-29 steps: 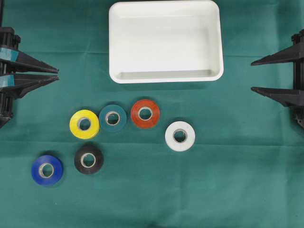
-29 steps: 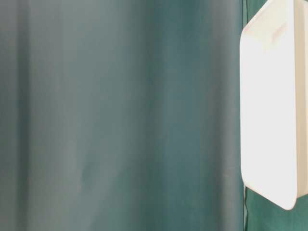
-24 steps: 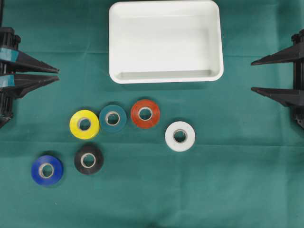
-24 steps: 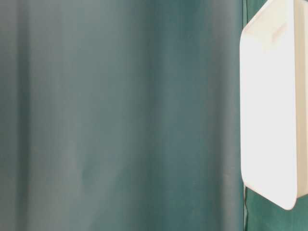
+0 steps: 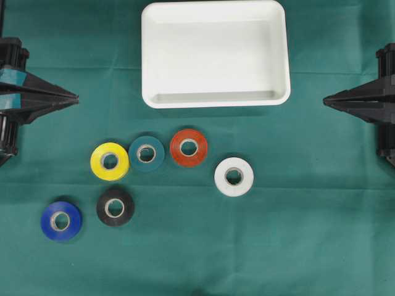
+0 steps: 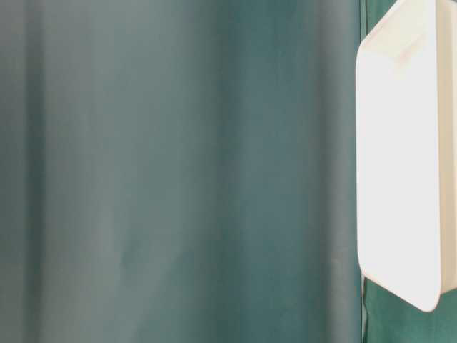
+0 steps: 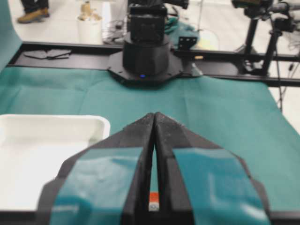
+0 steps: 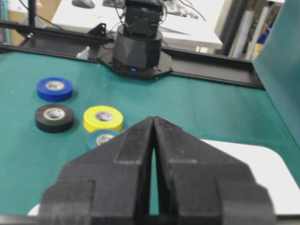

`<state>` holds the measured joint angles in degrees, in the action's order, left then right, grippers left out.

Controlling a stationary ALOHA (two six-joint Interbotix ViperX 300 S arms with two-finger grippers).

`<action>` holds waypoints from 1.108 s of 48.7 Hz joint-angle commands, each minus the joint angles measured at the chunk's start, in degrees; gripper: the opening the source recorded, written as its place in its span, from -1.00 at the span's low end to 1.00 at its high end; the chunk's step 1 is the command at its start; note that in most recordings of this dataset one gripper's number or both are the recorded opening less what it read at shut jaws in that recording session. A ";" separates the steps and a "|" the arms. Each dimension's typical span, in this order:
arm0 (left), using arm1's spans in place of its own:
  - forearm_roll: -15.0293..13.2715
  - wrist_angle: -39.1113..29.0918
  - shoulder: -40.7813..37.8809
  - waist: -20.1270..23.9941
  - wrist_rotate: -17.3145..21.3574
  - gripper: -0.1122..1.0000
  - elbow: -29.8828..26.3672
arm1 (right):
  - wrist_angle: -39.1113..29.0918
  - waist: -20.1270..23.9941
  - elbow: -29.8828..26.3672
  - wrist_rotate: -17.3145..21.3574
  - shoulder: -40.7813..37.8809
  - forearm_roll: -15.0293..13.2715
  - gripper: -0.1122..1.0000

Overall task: Put the tape into the white case with the left arm.
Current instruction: 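Move the left gripper forward toward the tape rolls, opening it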

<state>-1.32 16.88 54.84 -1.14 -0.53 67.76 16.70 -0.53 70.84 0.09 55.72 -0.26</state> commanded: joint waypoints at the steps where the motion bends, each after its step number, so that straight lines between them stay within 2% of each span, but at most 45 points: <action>1: -0.09 0.79 -0.44 -0.97 0.44 -0.76 -0.88 | 0.70 -0.09 -0.35 0.00 -0.09 0.00 -0.97; 3: -0.09 1.14 -0.35 -1.14 0.79 -0.72 -0.88 | 0.70 -0.18 -0.26 0.00 0.00 0.00 -0.97; 6: -0.09 1.41 -0.35 -1.23 1.23 -0.53 -0.79 | 0.70 -0.09 0.00 0.00 0.35 -0.09 -0.97; 9: -0.09 1.41 -0.35 -1.23 1.49 -0.26 -0.70 | 0.70 -0.09 0.35 0.00 0.88 0.00 -0.97; 17: -0.09 1.05 -0.35 -1.32 1.49 0.64 -0.79 | 0.44 -0.18 1.05 0.00 2.02 -0.09 -0.97; 22: -0.18 -0.70 -0.44 -1.23 1.49 0.97 -0.97 | 0.18 -0.18 1.49 0.00 2.55 -0.09 -0.97; 34: -0.18 -7.47 -1.58 -0.79 1.32 0.99 -1.49 | -2.72 -2.11 3.69 -0.26 3.43 -1.14 -0.97; 47: -0.26 -11.78 -14.24 -0.44 0.53 0.99 -4.22 | -9.23 -3.78 5.10 -0.18 4.83 -1.41 -0.97; 54: -0.26 -15.56 -17.31 -0.53 0.62 0.99 -5.80 | -12.57 -3.78 6.42 -0.18 6.24 -1.49 -0.97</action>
<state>-1.41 2.64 38.58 -1.76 0.09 63.98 5.27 -4.13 77.43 -0.18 61.70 -1.67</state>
